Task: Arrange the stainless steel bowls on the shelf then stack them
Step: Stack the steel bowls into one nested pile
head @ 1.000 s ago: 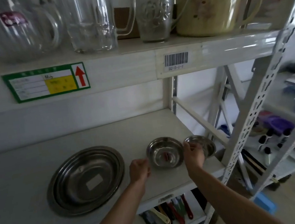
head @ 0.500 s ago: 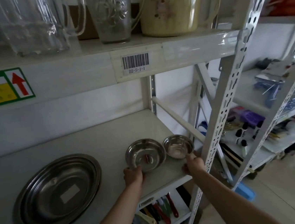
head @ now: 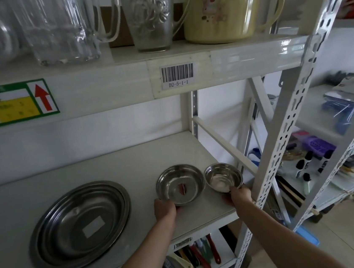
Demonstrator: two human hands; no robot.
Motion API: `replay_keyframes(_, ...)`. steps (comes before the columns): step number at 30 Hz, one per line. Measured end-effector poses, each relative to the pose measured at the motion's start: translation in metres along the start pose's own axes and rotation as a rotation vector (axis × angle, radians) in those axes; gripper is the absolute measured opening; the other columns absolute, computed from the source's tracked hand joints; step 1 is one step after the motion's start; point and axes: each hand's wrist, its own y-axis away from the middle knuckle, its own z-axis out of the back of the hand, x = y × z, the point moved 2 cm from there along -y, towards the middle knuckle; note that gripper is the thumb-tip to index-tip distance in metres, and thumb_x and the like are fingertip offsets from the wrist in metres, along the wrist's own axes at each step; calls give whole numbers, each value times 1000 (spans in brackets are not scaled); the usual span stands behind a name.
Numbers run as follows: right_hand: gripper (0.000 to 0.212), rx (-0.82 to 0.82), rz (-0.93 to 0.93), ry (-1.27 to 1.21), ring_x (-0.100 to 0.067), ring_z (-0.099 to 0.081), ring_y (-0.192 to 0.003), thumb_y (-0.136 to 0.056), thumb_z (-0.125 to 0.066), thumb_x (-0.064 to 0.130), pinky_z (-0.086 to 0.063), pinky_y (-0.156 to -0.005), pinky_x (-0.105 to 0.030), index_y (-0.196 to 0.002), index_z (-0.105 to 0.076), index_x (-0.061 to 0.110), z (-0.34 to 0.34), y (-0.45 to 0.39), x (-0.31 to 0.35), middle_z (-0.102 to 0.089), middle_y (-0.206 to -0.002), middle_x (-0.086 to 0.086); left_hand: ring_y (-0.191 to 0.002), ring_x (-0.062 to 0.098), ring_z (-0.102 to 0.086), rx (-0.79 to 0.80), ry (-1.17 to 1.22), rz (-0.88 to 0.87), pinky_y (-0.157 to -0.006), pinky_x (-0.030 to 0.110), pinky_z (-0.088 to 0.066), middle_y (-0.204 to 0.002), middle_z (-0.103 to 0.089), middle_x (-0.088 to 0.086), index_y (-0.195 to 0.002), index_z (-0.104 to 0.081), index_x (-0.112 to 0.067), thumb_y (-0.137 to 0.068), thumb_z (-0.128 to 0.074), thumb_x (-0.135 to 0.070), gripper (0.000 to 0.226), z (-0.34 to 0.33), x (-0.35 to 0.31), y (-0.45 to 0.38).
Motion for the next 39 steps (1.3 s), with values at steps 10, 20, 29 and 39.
replay_keyframes(10,29,92,-12,-88,-30,-69,-88,-97,-52,18,-59,-68,-36,-121,-58,4,-15,13,10,-66,-109,-21,-83,30,-64,82,316,-35,-39,20,-51,-109,-61,27,-111,-55,3,-87,-61,-2,25,21,-35,9)
replay_keyframes(20,27,246,110,-150,-26,-64,-81,-96,-55,11,-55,-57,-28,-121,-57,-1,-63,50,45,-65,-112,-26,-75,25,-60,0,509,-94,-37,21,-53,-112,-59,26,-112,-56,-3,-91,-51,5,23,95,-71,7)
replay_keyframes(29,26,356,167,-130,-25,-61,-69,-94,-50,1,-57,-47,-25,-118,-57,-7,-129,95,63,-62,-102,-25,-89,30,-66,-119,539,-87,-42,26,-53,-118,-61,21,-128,-54,-1,-93,-54,-5,35,190,-68,-3)
replay_keyframes(39,17,522,194,-73,-26,-59,-62,-93,-53,2,-58,-50,-26,-107,-59,-6,-203,159,65,-62,-89,-25,-123,40,-49,-218,488,-35,-82,44,-52,-136,-52,18,-132,-51,-6,-96,-50,-5,36,264,-47,-9)
